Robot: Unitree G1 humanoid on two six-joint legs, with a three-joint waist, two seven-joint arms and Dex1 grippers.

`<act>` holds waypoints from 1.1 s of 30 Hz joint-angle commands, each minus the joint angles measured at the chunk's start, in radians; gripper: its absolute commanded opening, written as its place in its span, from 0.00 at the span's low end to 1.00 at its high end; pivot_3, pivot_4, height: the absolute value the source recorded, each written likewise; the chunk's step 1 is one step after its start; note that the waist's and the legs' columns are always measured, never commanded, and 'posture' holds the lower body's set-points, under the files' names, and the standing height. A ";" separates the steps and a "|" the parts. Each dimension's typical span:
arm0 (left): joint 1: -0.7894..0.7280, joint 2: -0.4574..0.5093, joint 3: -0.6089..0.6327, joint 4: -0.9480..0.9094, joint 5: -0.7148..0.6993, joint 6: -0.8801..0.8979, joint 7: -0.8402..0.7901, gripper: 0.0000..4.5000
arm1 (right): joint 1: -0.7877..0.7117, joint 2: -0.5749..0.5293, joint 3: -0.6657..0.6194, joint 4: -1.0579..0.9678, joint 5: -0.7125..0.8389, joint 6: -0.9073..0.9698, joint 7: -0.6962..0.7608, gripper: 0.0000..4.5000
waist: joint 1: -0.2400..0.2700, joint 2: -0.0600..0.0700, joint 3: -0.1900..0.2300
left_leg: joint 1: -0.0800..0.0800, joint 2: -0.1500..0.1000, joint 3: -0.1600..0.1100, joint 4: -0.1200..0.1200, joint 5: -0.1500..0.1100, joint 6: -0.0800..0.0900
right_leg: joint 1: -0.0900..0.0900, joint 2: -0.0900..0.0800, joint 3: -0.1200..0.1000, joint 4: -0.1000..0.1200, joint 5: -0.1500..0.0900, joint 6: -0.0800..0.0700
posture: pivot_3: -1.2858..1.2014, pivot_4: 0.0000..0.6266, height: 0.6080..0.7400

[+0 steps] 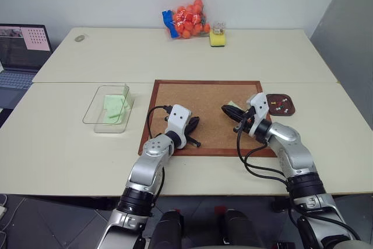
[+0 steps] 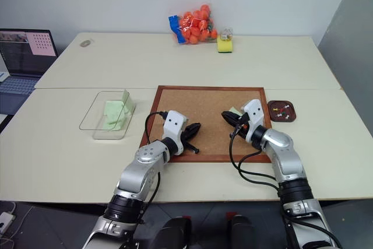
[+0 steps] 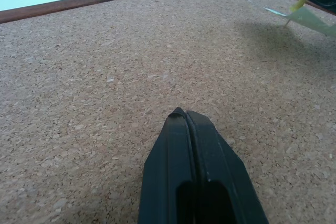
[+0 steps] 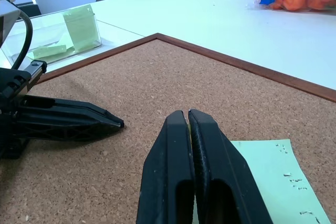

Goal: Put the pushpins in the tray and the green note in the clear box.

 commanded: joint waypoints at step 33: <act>-0.096 -0.105 0.278 -0.143 -0.587 0.421 -0.128 0.27 | -0.056 -0.302 0.123 -0.222 -0.019 -0.001 0.378 0.00 | -0.008 -0.002 0.002 | -0.001 0.000 -0.001 0.000 0.000 0.000 | -0.001 0.000 -0.001 0.000 -0.001 0.001 | 0.52 0.24 1.00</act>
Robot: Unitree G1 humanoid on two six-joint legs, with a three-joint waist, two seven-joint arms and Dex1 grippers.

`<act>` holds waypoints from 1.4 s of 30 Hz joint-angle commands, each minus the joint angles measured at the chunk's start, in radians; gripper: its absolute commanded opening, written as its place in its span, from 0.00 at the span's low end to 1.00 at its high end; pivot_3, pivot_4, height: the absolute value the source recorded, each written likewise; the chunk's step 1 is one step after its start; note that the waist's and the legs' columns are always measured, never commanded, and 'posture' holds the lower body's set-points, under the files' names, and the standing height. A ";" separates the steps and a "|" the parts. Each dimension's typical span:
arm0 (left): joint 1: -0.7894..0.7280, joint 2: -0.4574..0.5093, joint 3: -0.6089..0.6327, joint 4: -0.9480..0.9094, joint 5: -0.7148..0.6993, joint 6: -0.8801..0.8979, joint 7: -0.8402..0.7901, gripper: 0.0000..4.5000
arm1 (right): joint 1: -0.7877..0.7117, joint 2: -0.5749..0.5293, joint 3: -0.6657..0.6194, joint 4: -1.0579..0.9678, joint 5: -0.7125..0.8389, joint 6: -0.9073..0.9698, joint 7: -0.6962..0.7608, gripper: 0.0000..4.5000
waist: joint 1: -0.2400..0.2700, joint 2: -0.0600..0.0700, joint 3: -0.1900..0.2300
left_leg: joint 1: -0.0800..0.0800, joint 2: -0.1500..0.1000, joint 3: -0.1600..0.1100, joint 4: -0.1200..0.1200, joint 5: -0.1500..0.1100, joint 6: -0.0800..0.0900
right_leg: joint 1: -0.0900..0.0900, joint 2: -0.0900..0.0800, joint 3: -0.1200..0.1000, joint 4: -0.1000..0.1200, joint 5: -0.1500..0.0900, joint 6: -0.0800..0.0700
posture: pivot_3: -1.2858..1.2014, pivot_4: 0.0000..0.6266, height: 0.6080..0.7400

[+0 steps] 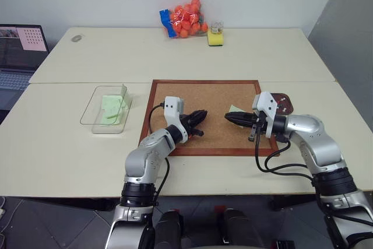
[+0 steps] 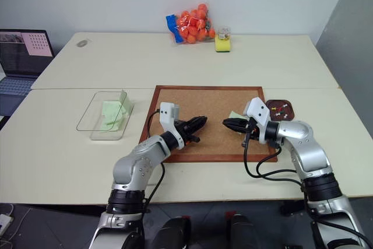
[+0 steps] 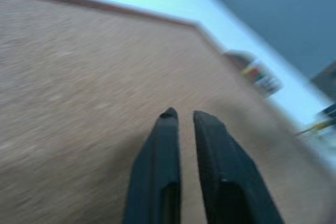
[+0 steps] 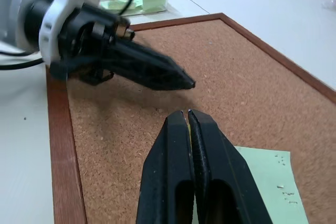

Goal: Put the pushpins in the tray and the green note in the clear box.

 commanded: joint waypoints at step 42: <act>-0.048 -0.009 0.105 0.085 -0.415 0.397 0.056 0.84 | -0.116 -0.073 0.129 0.029 -0.151 -0.426 0.253 0.00 | -0.010 -0.001 0.000 | 0.001 0.000 -0.001 0.000 0.000 -0.001 | 0.001 0.000 0.000 0.000 0.001 -0.001 | 0.52 0.24 1.00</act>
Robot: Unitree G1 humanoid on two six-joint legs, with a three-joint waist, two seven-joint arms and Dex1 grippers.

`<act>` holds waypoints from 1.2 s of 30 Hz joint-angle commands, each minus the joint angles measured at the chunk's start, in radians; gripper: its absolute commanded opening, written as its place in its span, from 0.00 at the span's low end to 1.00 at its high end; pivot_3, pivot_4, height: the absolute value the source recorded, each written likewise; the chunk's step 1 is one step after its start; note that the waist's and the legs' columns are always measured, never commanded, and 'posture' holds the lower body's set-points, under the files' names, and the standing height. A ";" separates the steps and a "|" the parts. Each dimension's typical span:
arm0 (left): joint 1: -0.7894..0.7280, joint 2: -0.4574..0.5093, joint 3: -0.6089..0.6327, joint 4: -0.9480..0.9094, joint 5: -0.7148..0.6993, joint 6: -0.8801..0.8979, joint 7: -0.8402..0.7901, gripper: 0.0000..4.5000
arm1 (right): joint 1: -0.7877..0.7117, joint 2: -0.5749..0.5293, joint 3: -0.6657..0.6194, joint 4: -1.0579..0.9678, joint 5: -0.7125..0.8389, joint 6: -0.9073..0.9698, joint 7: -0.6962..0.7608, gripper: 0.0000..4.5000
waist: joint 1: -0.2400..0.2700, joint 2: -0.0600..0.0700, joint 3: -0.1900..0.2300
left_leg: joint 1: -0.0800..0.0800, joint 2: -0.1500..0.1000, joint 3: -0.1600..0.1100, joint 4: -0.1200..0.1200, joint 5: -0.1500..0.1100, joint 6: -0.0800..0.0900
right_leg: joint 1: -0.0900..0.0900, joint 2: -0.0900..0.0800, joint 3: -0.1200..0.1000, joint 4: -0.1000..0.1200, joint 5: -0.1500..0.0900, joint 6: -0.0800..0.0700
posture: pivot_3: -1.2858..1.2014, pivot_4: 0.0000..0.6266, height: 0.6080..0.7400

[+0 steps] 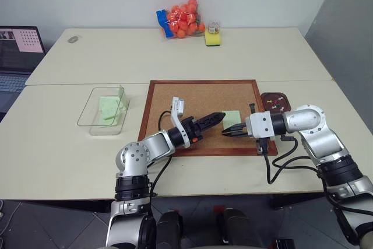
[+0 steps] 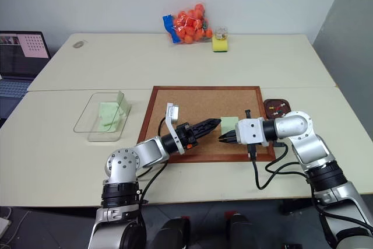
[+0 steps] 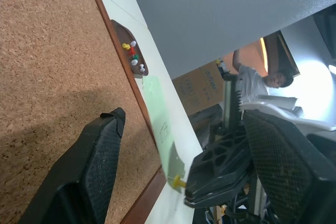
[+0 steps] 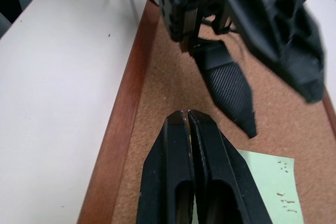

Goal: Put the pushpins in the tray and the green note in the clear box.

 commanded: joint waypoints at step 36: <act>-0.032 -0.006 -0.043 0.080 0.103 -0.179 -0.019 0.00 | -0.044 0.016 -0.062 -0.003 0.044 0.051 -0.051 0.00 | 0.001 0.000 0.000 | 0.000 0.000 0.000 0.000 0.000 0.000 | 0.000 0.000 0.000 0.000 0.000 0.000 | 0.52 0.24 1.00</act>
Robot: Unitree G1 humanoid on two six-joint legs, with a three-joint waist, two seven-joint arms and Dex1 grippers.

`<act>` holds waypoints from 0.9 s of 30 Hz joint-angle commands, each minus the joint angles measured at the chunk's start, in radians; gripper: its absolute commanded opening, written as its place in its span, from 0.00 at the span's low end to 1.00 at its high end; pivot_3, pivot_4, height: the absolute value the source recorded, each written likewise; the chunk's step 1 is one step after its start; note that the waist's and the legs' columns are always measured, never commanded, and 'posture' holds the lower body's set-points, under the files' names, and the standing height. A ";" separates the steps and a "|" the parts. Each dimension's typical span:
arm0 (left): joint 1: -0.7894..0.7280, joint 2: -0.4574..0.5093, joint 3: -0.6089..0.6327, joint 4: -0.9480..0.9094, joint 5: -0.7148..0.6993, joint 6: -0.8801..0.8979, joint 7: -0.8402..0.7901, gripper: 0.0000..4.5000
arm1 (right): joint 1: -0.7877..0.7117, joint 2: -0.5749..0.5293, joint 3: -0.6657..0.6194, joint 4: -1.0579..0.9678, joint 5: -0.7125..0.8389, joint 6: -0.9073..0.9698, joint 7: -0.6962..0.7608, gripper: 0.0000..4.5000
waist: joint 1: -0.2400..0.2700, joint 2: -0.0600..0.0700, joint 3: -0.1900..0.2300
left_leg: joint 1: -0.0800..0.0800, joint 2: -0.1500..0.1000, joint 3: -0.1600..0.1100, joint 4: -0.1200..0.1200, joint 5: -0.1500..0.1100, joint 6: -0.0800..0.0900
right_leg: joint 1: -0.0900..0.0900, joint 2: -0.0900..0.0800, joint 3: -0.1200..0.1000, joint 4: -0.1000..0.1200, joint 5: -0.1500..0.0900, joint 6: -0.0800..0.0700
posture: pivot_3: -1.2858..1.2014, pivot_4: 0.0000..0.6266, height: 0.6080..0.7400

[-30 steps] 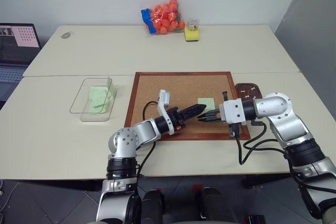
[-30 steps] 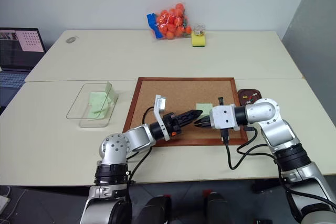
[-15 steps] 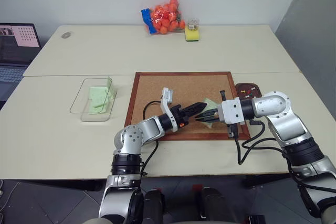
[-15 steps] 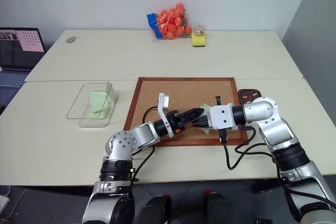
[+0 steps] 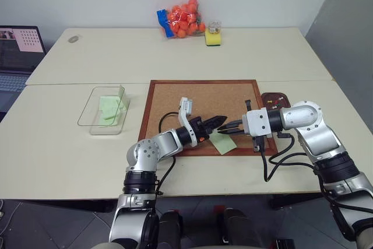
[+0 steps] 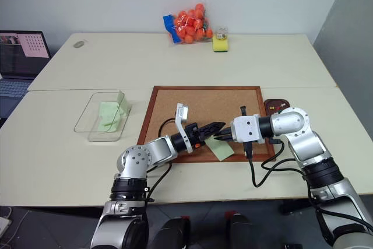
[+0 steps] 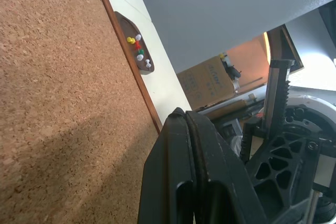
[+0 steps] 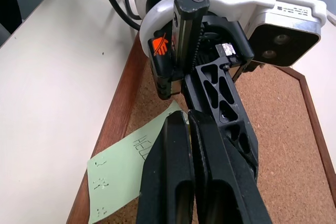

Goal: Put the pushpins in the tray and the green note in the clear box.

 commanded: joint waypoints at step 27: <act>0.113 0.125 -0.040 -0.304 -0.044 -0.131 -0.081 0.60 | 0.005 0.119 -0.317 -0.117 0.340 0.613 -0.382 0.00 | -0.002 0.000 0.000 | 0.000 0.000 0.001 0.000 0.000 0.000 | -0.001 0.000 0.001 0.000 0.002 -0.003 | 0.52 0.24 1.00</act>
